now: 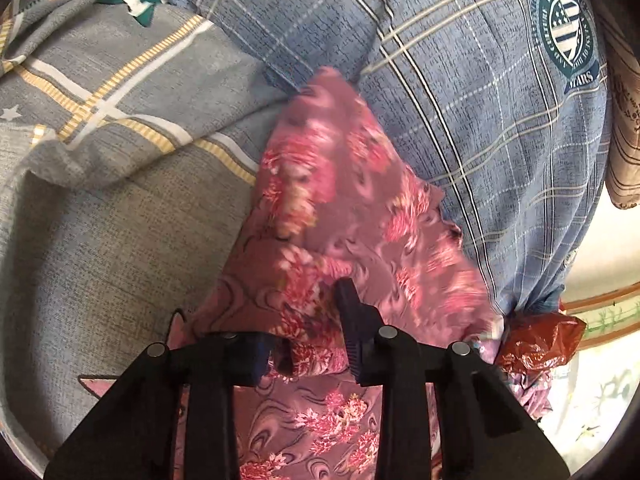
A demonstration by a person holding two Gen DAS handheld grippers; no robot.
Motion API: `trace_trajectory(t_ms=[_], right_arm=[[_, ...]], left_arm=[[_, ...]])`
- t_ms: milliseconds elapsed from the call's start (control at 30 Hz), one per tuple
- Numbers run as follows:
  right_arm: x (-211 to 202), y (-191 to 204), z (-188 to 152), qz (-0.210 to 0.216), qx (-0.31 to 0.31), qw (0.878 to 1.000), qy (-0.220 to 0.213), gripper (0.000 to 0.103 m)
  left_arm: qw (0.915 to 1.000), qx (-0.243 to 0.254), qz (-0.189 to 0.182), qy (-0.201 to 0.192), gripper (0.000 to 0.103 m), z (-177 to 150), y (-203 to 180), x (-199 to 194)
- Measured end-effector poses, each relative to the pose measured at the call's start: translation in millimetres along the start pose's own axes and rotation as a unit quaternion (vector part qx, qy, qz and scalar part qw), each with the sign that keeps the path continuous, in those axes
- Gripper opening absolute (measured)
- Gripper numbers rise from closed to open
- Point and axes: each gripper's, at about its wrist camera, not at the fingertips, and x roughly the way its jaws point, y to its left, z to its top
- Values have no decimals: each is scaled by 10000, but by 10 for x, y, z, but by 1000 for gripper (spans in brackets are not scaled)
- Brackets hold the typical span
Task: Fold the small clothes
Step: 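Grasp the shirt edge with the right gripper, lay it down and open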
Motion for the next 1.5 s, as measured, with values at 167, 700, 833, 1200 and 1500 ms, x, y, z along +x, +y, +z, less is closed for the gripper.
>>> trace_trajectory(t_ms=[167, 700, 833, 1200, 1500], right_arm=[[-288, -30, 0, -269, -266, 9992, -141, 43], [305, 463, -54, -1652, -2285, 9594, -49, 6], [141, 766, -92, -1087, -2410, 9643, -137, 6], [-236, 446, -114, -1318, -2361, 9624, -259, 6], [-510, 194, -62, -1389, -2134, 9662, -409, 29]], left_arm=[[9997, 186, 105, -68, 29, -24, -114, 45], [9991, 74, -190, -376, 9, 24, -17, -13], [9974, 176, -216, -672, 6, -5, -164, -230], [9982, 186, 450, -348, 5, -377, -196, -116], [9988, 303, 202, -325, 22, -492, -279, -309]])
